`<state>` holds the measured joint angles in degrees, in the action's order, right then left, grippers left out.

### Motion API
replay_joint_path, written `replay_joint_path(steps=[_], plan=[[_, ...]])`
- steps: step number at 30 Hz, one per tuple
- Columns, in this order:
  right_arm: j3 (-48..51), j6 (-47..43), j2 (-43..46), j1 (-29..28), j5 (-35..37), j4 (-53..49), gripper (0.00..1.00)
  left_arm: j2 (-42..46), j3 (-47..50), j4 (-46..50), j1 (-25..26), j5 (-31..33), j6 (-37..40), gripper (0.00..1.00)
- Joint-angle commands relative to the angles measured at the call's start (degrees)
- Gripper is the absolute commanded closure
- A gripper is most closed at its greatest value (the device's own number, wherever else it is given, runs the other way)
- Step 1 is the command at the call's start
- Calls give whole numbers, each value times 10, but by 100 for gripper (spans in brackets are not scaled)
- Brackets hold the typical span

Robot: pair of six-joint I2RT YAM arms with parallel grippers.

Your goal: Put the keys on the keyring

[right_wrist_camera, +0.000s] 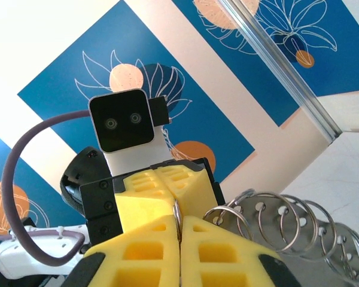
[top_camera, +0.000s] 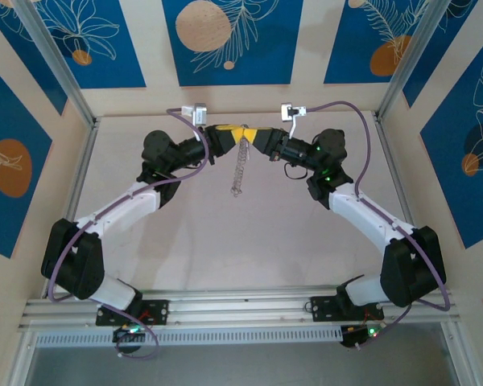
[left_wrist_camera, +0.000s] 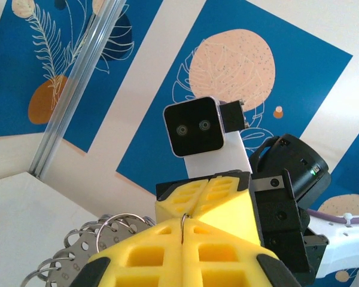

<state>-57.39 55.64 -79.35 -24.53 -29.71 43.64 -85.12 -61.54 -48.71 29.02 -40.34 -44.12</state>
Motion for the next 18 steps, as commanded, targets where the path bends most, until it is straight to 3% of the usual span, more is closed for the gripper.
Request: replay_joint_path(steps=[1, 9, 13, 15, 18], plan=[[10, -2, -1, -10, -1, 3, 100, 1, -12, -49, 8, 6, -5, 100], [4, -19, 1, 2, -14, -24, 100, -3, -23, -40, 9, -10, 1, 98], [-21, -52, -2, 23, -57, -68, 100, 5, -35, 14, 6, -24, 41, 64], [-39, -73, -5, 35, -88, -97, 100, 9, -47, 54, 2, -36, 66, 54], [-65, -106, -12, 54, -129, -140, 100, 13, -66, 107, -6, -53, 104, 49]])
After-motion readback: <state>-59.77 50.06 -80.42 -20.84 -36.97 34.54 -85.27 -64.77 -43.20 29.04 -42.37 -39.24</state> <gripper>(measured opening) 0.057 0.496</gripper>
